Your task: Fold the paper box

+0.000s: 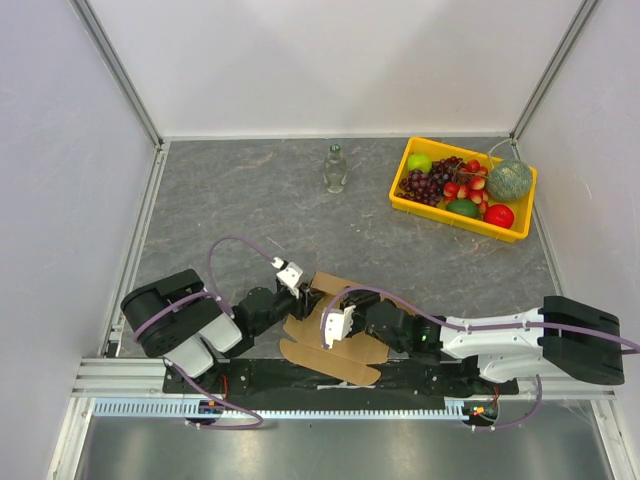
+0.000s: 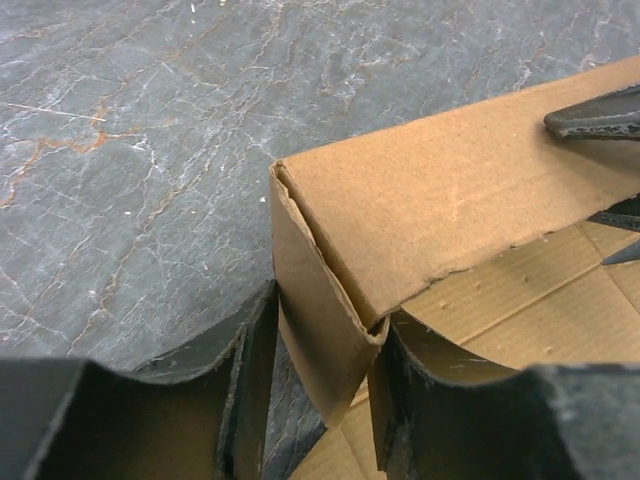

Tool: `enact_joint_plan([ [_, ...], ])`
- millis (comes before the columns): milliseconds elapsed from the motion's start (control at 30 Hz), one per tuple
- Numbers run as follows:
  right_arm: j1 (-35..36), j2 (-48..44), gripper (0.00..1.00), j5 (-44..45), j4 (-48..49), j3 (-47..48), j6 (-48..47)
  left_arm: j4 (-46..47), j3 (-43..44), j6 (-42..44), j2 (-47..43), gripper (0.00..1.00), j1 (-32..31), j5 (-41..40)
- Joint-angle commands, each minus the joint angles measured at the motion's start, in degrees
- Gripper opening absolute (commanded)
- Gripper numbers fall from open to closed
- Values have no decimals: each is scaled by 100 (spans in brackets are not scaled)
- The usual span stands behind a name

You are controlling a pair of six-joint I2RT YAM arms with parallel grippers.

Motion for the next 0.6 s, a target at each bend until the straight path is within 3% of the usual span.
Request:
enact_joint_plan([
  [0,53,-55,34,-140,267,-65,177,1157,34,351,71,42,-184,-404],
  [167,54,-37,34,-175,346,-82,256,1165,69,387,133,30,-316,-633],
  [567,54,-195,37,-438,302,-117,546,1201,254,659,282,10,-624,-1239],
])
